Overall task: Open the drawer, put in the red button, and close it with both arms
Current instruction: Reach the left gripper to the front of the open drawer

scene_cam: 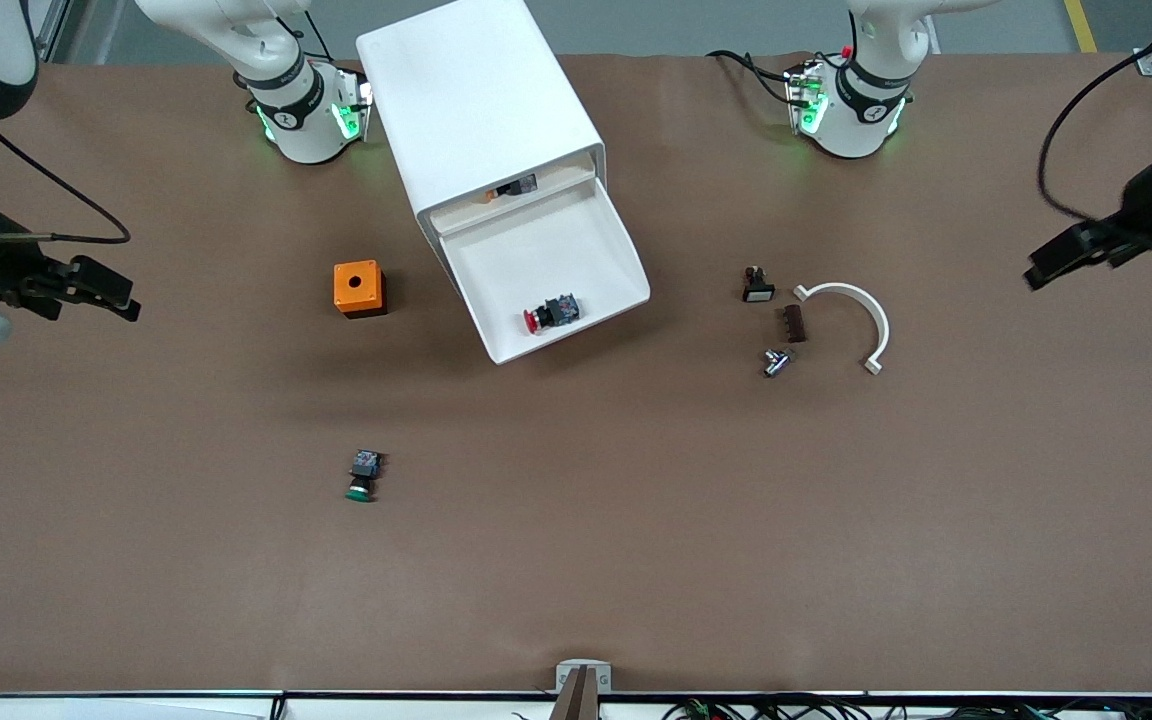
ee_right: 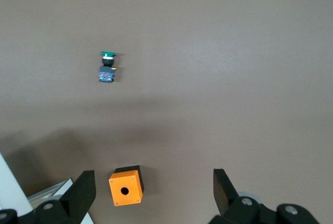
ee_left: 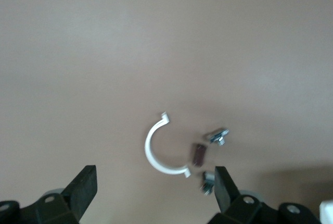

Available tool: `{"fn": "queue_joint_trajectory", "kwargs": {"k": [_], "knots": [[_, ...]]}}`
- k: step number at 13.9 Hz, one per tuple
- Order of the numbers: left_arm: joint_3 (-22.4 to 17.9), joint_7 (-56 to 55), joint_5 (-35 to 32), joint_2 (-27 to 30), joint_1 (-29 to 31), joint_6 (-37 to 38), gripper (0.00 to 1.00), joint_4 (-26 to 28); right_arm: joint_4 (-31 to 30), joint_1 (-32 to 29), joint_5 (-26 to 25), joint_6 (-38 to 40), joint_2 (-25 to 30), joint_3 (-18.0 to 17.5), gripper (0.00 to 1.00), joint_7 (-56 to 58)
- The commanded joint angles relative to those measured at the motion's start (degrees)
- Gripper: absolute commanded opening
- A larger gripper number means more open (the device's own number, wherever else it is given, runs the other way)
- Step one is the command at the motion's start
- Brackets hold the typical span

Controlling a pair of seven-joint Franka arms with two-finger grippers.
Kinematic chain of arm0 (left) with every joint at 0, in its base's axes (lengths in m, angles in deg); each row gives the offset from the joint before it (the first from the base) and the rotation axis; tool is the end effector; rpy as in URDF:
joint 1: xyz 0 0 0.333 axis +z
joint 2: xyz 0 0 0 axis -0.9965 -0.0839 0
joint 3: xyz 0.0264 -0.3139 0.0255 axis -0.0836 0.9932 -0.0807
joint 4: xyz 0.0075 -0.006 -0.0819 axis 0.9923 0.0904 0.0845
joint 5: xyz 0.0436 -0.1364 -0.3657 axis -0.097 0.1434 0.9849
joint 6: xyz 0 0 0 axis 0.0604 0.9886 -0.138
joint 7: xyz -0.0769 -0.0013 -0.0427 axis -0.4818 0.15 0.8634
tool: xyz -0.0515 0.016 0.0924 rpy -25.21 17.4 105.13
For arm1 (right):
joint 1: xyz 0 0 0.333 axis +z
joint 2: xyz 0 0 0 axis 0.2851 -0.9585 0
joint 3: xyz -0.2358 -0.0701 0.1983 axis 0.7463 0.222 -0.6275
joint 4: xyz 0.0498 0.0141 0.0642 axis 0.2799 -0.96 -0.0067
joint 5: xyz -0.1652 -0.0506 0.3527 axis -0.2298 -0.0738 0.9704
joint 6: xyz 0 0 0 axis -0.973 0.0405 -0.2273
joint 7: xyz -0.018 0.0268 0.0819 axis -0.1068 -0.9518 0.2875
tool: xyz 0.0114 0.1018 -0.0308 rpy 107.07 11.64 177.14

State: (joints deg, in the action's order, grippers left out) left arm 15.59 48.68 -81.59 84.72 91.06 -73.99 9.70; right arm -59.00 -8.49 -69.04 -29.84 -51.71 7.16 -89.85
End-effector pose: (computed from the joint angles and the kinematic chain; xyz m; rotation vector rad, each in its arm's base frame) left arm 0.5644 -0.0483 0.5828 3.0965 0.4369 0.0231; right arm 0.5668 0.0094 0.5799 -3.0917 0.0370 -0.0297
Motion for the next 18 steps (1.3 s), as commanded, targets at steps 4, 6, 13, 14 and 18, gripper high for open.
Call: {"fn": "queue_joint_trajectory", "kwargs": {"k": [4,6,13,14,18], "knots": [[5.62,-11.72,-0.94,-13.22,-4.36,-12.48,0.99,-1.14,2.12,-1.74,-0.38,0.16,0.67,-0.62,1.0,-0.43],[5.62,-16.91,-0.94,-17.35,-8.14,-13.82,0.99,-2.79,3.36,-2.1,-1.07,0.51,0.49,-0.89,1.0,0.1],[5.62,-37.74,-5.42,-29.57,-21.94,-13.91,0.99,-6.76,3.63,-2.19,-0.29,2.36,0.93,-0.97,1.0,0.19],[5.62,-40.38,-5.51,-30.46,-23.53,-13.91,0.99,-7.2,3.63,-1.84,-0.28,2.36,0.93,-0.97,1.0,0.1],[5.63,-48.38,-5.07,-32.92,-29.59,-14.96,0.99,-7.47,3.8,-1.49,-0.9,1.92,0.93,-1.33,1.0,-0.34]]}}
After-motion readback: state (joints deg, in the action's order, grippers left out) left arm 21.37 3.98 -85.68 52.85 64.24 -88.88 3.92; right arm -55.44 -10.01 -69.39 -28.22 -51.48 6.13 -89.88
